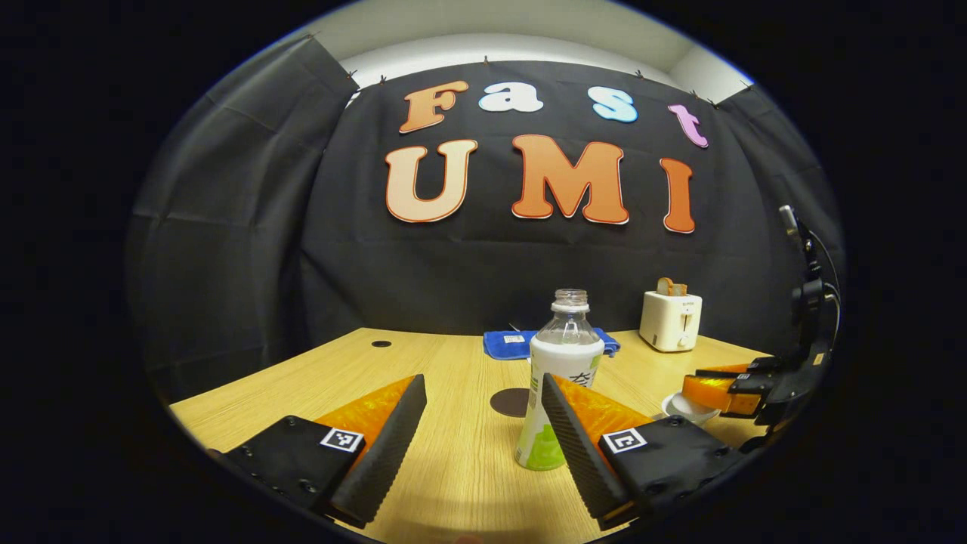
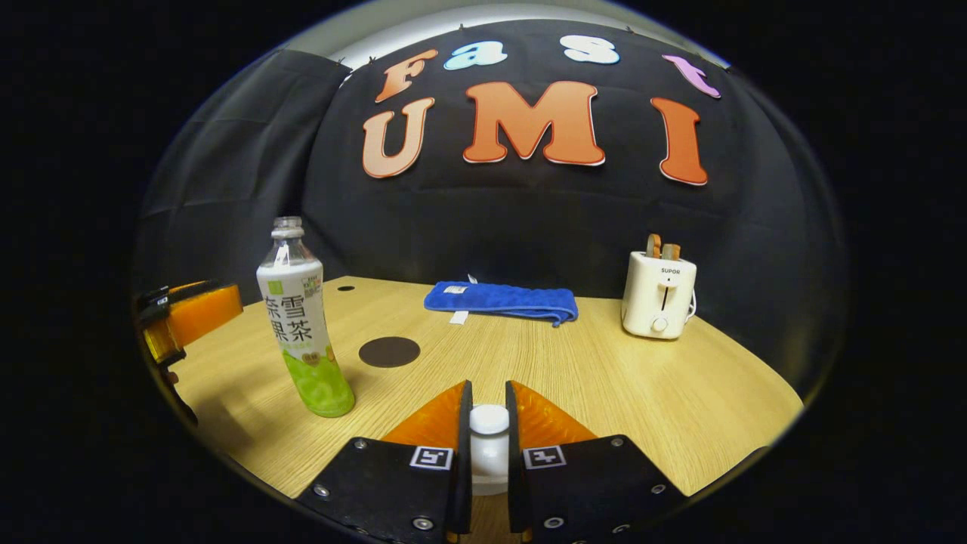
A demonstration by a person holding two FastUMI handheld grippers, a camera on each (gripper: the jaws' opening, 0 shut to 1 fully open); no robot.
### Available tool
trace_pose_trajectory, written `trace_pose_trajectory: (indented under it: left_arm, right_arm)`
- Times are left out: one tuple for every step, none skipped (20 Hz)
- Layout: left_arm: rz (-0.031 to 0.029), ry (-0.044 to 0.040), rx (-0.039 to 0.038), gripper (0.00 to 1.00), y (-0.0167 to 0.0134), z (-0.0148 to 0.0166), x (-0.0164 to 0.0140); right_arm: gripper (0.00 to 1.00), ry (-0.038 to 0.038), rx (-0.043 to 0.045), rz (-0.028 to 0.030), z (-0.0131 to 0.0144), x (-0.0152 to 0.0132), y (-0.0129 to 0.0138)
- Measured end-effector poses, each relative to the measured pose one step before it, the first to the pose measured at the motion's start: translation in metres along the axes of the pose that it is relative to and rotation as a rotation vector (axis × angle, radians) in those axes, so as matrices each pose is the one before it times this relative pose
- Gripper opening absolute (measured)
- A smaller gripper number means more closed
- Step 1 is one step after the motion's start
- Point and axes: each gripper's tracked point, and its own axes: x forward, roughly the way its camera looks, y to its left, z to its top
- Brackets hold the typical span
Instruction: Open the teacup lid with one hand, grasp the water bottle and pour water into the teacup with the other hand; after pouring, place the water bottle on the coaster and then close the teacup lid.
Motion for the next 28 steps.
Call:
trace_pose_trajectory:
  left_arm:
    - [-0.00392, -0.00308, -0.00043, 0.99, -0.00243, 0.00151, -0.00126]
    - [-0.00419, -0.0039, 0.00311, 0.99, -0.00149, 0.00158, -0.00169]
    - [-0.00447, -0.00352, 0.00608, 0.99, -0.00218, 0.00204, -0.00134]
    - [-0.00765, -0.00421, 0.00594, 0.99, -0.00307, 0.00164, -0.00174]
    - [-0.01052, -0.00578, 0.00407, 0.99, -0.00422, 0.0027, -0.00198]
    - [-0.01314, -0.0024, 0.00309, 0.99, -0.00556, 0.0017, -0.00066]
    - [-0.01359, 0.00118, -0.00045, 0.99, -0.00644, 0.00014, -0.00089]
    - [-0.01683, 0.00215, -0.00117, 0.99, -0.0067, -0.00144, -0.00091]
    - [-0.01581, 0.00457, -0.00077, 0.99, -0.00689, -0.00064, -0.00025]
    - [-0.01483, 0.00468, -0.00263, 0.99, -0.00573, -0.0015, 0.00097]
    - [-0.01469, 0.0032, -0.00482, 0.99, -0.006, -0.00254, 0.00173]
    - [-0.01345, 0.00515, -0.008, 0.99, -0.00495, -0.00385, 0.00235]
    - [-0.01689, 0.00789, -0.00635, 0.99, -0.00567, -0.00464, 0.00267]
    - [-0.00999, 0.01453, -0.0031, 0.99, -0.00411, -0.0063, 0.00329]
    - [-0.00766, 0.01246, -0.00145, 0.99, -0.00327, -0.0058, 0.00298]
    - [-0.00013, 0.01243, 0.00324, 0.99, -0.00034, -0.00445, 0.00417]
    - [0.00211, 0.00888, 0.00936, 0.99, 0.00023, -0.00521, 0.00463]
    - [0.00971, 0.00742, 0.00826, 1.0, 0.00264, -0.0032, 0.00297]
    - [0.01313, 0.00931, 0.00136, 0.99, 0.00348, -0.00359, 0.00561]
    - [0.01121, 0.00853, -0.0009, 0.99, 0.00178, -0.00407, 0.00536]
    - [0.01102, 0.00617, 0.00297, 0.99, 0.00331, -0.00231, 0.00615]
    - [0.00981, 0.00606, 0.00568, 0.99, 0.0029, -0.00236, 0.00657]
    - [0.00636, 0.0107, 0.00472, 0.99, 0.00213, -0.00236, 0.00778]
    - [0.00116, 0.01273, 0.00341, 0.99, -0.00051, -0.00332, 0.0053]
    - [0.00109, 0.00983, 0.00418, 0.99, 0.00021, -0.00173, 0.0052]
    - [-0.00072, 0.00792, 0.00204, 0.99, 0.00083, -0.00058, 0.00375]
    - [-0.00173, 0.00891, -0.00035, 0.99, -0.00082, -0.00189, 0.00396]
    - [-0.00422, 0.00931, -0.0014, 0.99, -0.00091, -0.00361, 0.00217]
  right_arm:
    - [0.19, -0.01074, 0.00246, -0.00412, 0.00461, -0.00139, -0.0039]
    - [0.19, -0.00934, 0.00213, -0.00493, 0.00394, -0.00167, -0.00375]
    - [0.19, -0.00816, -0.00053, -0.00954, 0.00297, -0.00235, -0.0056]
    - [0.19, -0.00886, 0.00164, -0.01332, 0.0033, -0.00218, -0.0067]
    - [0.19, -0.00714, 0.00456, -0.01502, 0.0031, -0.00234, -0.00768]
    - [0.19, -0.00557, 0.00635, -0.01486, 0.00214, -0.00111, -0.00885]
    - [0.19, -0.00035, 0.00588, -0.01727, 0.00023, 0.00033, -0.00852]
    - [0.19, 0.00242, 0.00453, -0.01887, -0.00062, -0.0001, -0.00937]
    - [0.2, 0.00455, 0.00585, -0.01755, -0.00122, -0.00032, -0.00926]
    - [0.19, 0.00758, 0.0072, -0.01637, -0.00178, -0.00053, -0.0089]
    - [0.19, -0.00028, 0.00907, -0.02027, 0.00017, 0.00028, -0.00969]
    - [0.19, 0.00415, 0.00693, -0.01856, -0.00013, 0.00103, -0.00869]
    - [0.2, 0.00078, 0.01002, -0.01495, -0.00026, 0.00003, -0.00629]
    - [0.19, -0.0006, 0.00902, -0.01023, 0.0006, -0.00034, -0.00543]
    - [0.19, -0.00101, 0.00664, -0.00588, 0.00072, -0.00039, -0.00352]
    - [0.19, -0.00499, 0.00286, -0.00325, 0.00155, -0.00045, -0.00262]
    - [0.19, -0.00285, -0.00242, -0.0029, 0.00016, -0.00065, -0.00232]
    - [0.19, 0.00084, -0.0031, -0.00263, -0.00059, 0.00009, -0.00172]
    - [0.19, 0.00299, 0.00191, -0.00192, -0.00035, 0.00079, -0.00227]
    - [0.19, 0.00439, 0.00511, -0.0004, -0.0006, 0.00024, -0.00165]
    - [0.19, 0.0025, 0.00493, -0.00115, -0.00044, -0.00015, -0.00097]
    - [0.19, 0.00121, 0.00258, -0.00219, -0.00033, -0.00025, -0.00152]
    - [0.19, -0.00064, 0.00236, -0.00142, 0.0001, -0.00073, -0.00104]
    - [0.19, -0.00143, 0.00301, -0.0007, 0.00118, -0.00042, -0.00115]
    - [0.19, -0.00202, 0.00262, -0.00003, 0.00076, -0.00101, -0.00065]
    - [0.19, -0.00176, 0.00284, 0.0004, 0.00109, -0.00028, -0.00049]
    - [0.19, 0.00032, 0.00246, -0.00016, -0.00052, -0.00064, -0.00099]
    - [0.19, 0.00012, 0.00336, 0.00152, 0.00019, -0.00031, -0.00013]
